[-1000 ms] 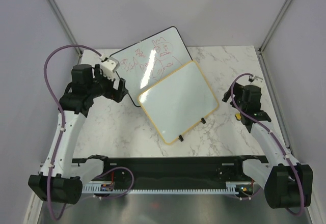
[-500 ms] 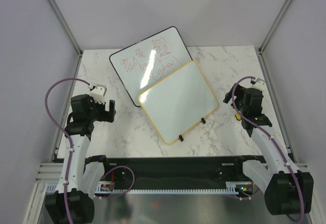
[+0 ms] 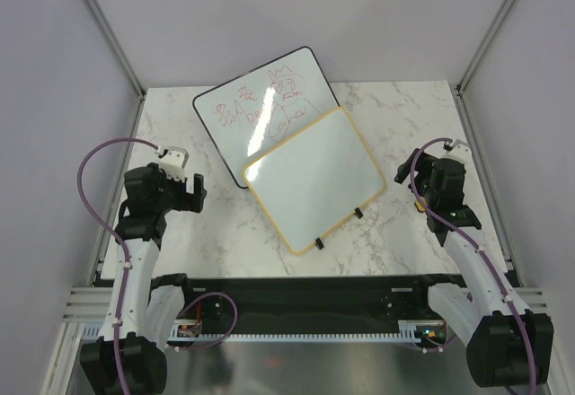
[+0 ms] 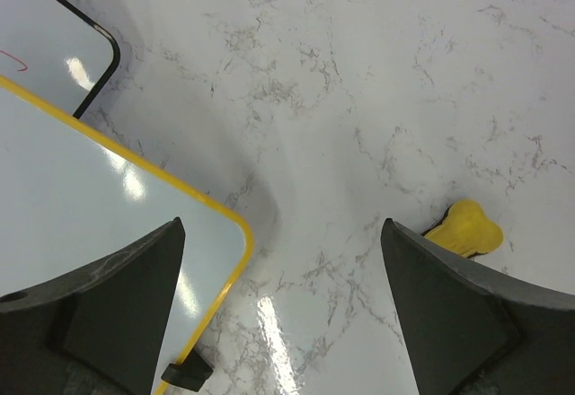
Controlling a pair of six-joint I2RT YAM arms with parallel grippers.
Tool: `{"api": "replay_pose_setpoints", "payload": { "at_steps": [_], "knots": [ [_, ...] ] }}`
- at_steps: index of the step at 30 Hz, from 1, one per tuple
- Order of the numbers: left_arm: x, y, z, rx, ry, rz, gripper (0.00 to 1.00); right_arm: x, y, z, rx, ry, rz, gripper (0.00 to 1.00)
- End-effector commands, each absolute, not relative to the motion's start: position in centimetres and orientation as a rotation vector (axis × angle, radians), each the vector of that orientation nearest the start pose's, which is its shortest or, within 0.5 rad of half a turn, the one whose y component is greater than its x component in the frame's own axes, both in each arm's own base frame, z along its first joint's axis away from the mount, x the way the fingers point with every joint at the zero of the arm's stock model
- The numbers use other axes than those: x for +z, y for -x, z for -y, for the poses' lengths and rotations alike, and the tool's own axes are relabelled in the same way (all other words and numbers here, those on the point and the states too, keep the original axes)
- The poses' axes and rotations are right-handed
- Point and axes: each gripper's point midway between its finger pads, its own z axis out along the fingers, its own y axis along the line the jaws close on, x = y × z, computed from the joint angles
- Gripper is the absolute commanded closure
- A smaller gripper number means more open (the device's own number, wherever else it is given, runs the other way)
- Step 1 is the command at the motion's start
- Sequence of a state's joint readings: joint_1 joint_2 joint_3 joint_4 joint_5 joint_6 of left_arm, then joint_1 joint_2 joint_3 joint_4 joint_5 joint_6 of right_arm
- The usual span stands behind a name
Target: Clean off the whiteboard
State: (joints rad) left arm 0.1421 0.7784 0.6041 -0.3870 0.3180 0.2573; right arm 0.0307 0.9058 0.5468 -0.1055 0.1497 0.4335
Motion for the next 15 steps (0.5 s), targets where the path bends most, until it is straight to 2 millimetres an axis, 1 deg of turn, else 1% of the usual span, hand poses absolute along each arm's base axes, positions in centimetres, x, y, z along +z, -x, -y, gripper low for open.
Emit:
{"api": "replay_pose_setpoints", "payload": {
  "at_steps": [1, 7, 9, 12, 15],
  "knots": [
    [16.2, -27.7, 0.7, -0.110, -0.293, -2.030, 0.01, 15.4, -31.9, -0.4, 0.168, -0.483, -1.931, 0.02],
    [16.2, -27.7, 0.9, -0.119, -0.300, -2.028, 0.01, 15.2, -32.0, -0.7, 0.178, -0.477, -1.942, 0.02],
    [16.2, -27.7, 0.9, -0.121, -0.298, -2.030, 0.01, 15.2, -32.1, -0.8, 0.190, -0.478, -1.932, 0.02],
    [16.5, -27.6, 0.7, -0.110, -0.293, -2.025, 0.01, 15.4, -32.1, -1.7, 0.248, -0.443, -1.914, 0.02],
    [16.6, -27.6, 0.6, -0.107, -0.292, -2.024, 0.01, 15.9, -32.1, -1.8, 0.252, -0.431, -1.903, 0.02]
  ]
}}
